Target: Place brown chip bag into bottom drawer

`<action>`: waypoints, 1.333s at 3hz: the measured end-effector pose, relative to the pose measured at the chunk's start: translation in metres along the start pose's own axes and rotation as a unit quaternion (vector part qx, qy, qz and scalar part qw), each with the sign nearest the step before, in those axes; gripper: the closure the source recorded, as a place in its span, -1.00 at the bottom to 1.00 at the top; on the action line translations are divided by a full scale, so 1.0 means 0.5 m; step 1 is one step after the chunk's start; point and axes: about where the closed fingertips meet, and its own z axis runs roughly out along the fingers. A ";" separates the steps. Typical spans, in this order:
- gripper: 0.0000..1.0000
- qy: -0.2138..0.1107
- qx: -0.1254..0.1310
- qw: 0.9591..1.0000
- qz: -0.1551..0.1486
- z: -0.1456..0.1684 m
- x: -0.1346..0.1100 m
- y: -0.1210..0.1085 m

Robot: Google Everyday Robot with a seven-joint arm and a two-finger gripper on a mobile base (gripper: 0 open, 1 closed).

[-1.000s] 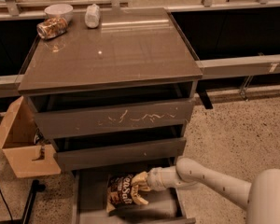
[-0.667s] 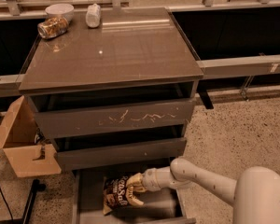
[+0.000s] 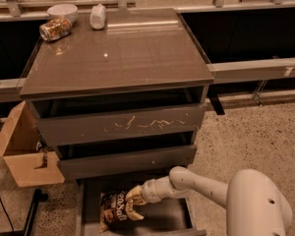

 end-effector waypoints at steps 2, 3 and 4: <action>1.00 0.048 -0.043 0.998 -0.025 -0.010 0.010 0.023; 1.00 0.077 -0.049 0.995 -0.036 -0.025 0.016 0.031; 1.00 0.100 -0.087 0.990 -0.048 -0.024 0.023 0.057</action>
Offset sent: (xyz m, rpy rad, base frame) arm 0.0049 -0.0213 -0.0094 -0.1578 -0.1179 -0.0613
